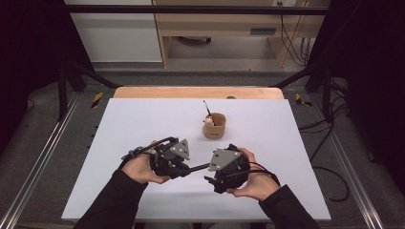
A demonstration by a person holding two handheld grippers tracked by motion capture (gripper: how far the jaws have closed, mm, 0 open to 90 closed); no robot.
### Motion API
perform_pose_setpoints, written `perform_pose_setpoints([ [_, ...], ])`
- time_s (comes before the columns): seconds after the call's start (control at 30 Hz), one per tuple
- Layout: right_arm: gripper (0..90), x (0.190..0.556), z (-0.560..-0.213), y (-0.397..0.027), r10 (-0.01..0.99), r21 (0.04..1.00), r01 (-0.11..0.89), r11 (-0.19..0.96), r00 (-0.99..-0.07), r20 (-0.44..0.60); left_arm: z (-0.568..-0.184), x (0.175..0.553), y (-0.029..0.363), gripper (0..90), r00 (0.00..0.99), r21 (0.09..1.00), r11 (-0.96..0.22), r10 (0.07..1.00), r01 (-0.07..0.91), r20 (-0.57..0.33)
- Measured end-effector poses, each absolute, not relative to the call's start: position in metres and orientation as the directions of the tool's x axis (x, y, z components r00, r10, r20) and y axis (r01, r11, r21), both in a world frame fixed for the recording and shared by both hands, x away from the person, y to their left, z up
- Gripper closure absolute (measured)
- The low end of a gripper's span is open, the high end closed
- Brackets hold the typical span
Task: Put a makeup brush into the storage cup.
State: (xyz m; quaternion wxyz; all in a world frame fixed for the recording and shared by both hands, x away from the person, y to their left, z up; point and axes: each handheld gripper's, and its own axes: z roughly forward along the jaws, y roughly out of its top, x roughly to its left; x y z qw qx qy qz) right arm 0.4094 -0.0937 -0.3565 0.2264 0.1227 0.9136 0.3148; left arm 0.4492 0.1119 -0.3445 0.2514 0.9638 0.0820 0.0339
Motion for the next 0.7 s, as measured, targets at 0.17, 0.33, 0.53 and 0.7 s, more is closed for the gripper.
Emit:
perform_pose_setpoints([
  [0.17,26.5,0.4102,-0.3583,-0.0914,0.337,0.608,0.057,0.792,-0.871,-0.357,-0.3460,0.4492,0.1097,78.6,0.984,0.484,-0.863,0.178,0.147,0.018],
  [0.33,30.7,0.4090,-0.3600,-0.0885,0.309,0.594,0.033,0.804,-0.877,-0.369,-0.3471,0.4477,0.1065,78.6,0.986,0.475,-0.868,0.169,0.141,0.015],
  [0.53,37.4,0.4089,-0.3620,-0.0865,0.265,0.569,-0.003,0.822,-0.883,-0.388,-0.3484,0.4466,0.1035,78.6,0.987,0.468,-0.873,0.163,0.137,0.014],
  [0.7,42.7,0.4077,-0.3644,-0.0838,0.243,0.557,-0.023,0.830,-0.884,-0.399,-0.3484,0.4461,0.1030,78.6,0.987,0.470,-0.872,0.162,0.137,0.012],
])
